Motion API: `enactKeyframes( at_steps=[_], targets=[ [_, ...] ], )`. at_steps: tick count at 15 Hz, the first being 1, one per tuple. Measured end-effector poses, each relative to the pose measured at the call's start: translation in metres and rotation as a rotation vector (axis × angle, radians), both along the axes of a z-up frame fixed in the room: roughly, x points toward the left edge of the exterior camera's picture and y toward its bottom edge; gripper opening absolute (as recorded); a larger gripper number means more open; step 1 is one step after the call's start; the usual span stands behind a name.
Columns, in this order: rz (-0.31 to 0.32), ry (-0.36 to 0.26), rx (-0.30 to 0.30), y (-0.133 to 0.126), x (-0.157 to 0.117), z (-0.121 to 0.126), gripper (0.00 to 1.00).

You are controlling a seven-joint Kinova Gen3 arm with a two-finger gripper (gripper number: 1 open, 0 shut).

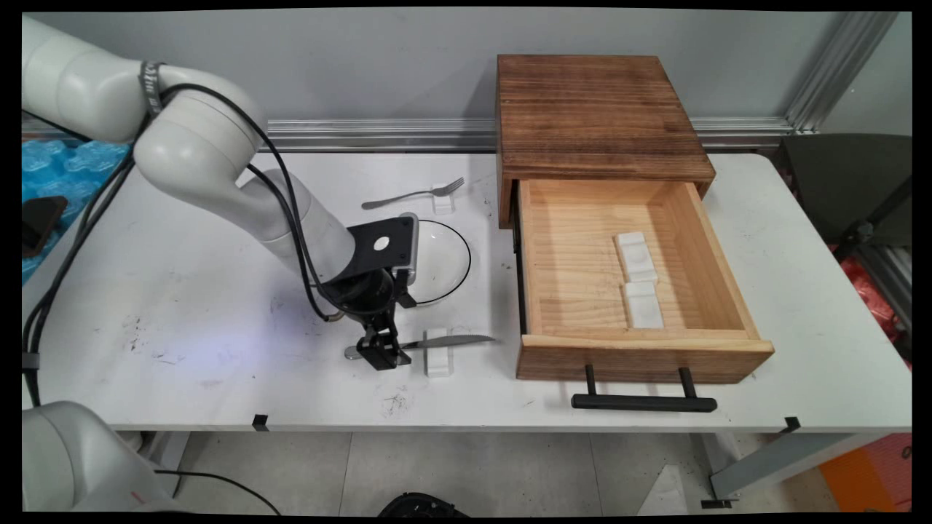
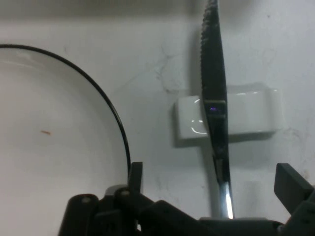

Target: Pick up the knife from the right of the white plate

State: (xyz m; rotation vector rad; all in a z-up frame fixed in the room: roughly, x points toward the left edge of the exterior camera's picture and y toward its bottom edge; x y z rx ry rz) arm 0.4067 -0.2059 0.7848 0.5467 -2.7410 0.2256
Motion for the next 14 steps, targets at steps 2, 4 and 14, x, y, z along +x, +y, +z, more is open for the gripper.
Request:
enactKeyframes(
  at_steps=[2, 4, 14],
  targets=[
    [0.012, 0.002, 0.000, -0.002, -0.001, -0.006, 1.00],
    [0.024, 0.004, 0.000, -0.002, -0.003, -0.011, 1.00],
    [0.054, 0.002, 0.002, 0.000, -0.005, -0.017, 1.00]
  ],
)
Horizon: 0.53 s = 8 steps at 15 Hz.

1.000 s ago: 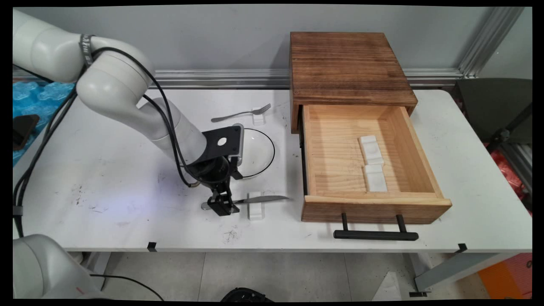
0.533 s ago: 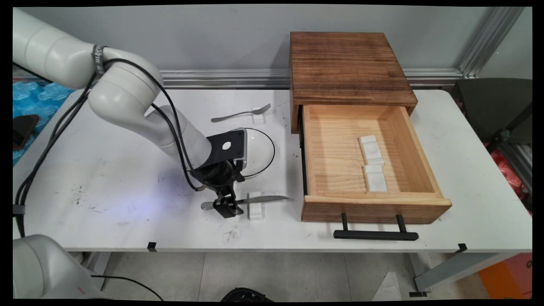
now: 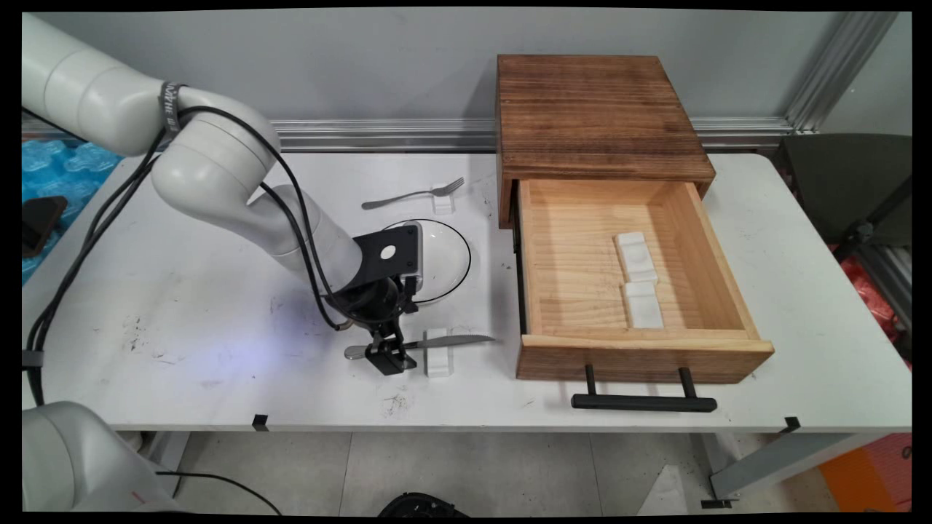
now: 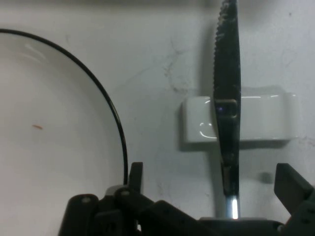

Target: Pick up the knife from the right of the white plate

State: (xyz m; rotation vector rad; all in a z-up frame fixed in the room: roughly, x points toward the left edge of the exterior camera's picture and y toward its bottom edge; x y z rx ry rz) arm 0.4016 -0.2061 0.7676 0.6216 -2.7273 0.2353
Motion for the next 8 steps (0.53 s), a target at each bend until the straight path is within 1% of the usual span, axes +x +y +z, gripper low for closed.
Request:
enactKeyframes(
  at_steps=[8],
  targets=[
    [0.001, 0.014, 0.015, 0.0043, 0.0022, 0.0041, 1.00]
  ],
)
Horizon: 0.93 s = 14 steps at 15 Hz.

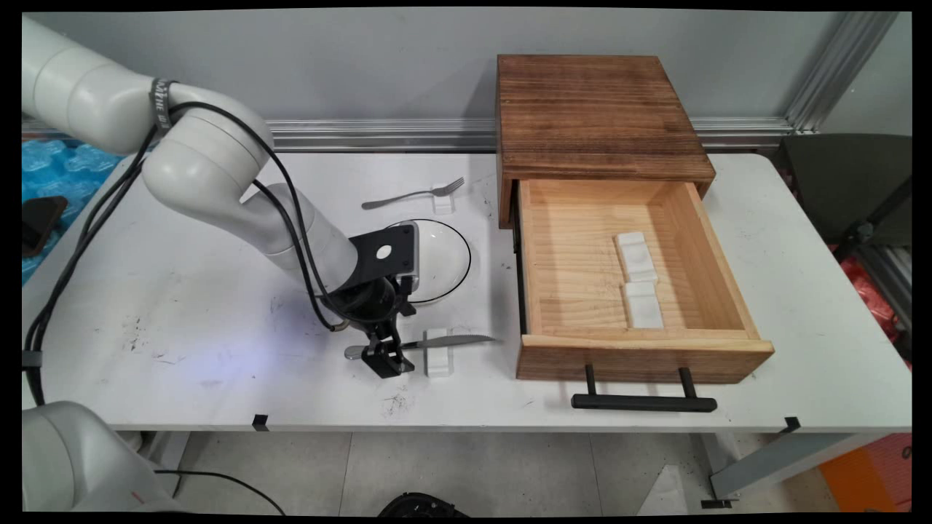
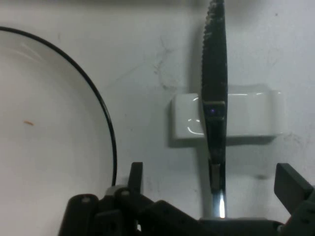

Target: Pick up the knife from the right of the white plate

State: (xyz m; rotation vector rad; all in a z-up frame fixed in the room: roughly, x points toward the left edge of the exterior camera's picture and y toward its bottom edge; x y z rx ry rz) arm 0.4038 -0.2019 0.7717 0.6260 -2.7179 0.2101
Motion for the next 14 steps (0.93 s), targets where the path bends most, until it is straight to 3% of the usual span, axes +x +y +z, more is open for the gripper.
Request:
enactKeyframes(
  at_steps=[11, 12, 14],
  targets=[
    [0.010, 0.022, 0.030, -0.0032, 0.0024, -0.0071, 1.00],
    [0.010, 0.023, 0.032, -0.0034, 0.0031, -0.0074, 0.00],
    [0.012, 0.023, 0.035, -0.0037, 0.0050, -0.0076, 0.00]
  ],
)
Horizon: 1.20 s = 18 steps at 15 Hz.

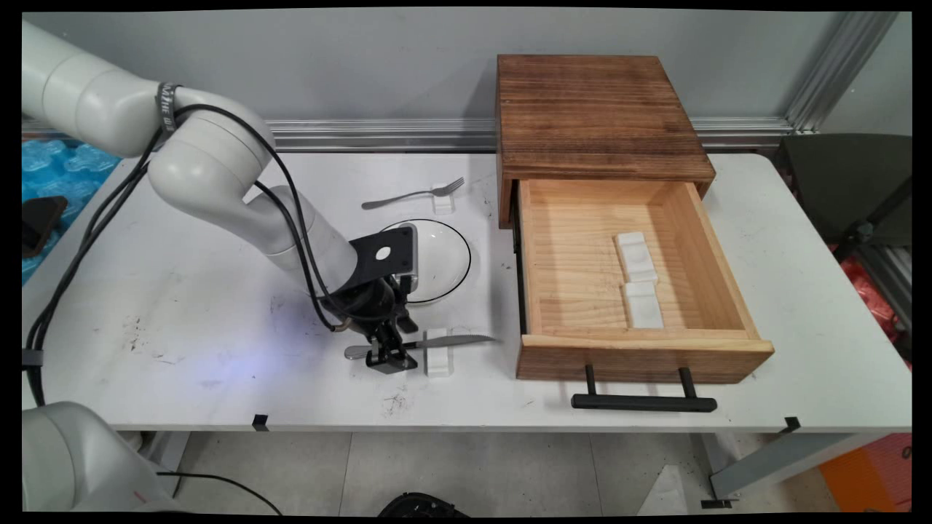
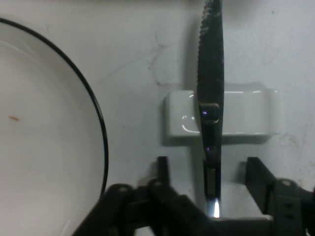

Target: Pick up the knife from the right of the white plate, then place the picked object into the drawer

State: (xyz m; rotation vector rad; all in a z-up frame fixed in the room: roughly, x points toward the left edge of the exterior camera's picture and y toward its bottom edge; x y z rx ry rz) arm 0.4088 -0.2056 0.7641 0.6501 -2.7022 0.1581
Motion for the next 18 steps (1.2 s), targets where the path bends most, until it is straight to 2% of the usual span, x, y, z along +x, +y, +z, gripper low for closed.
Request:
enactKeyframes(
  at_steps=[11, 18],
  targets=[
    [0.004, -0.010, 0.008, 0.000, 0.009, 0.004, 0.00],
    [0.008, -0.009, 0.004, -0.001, 0.009, 0.023, 0.00]
  ],
)
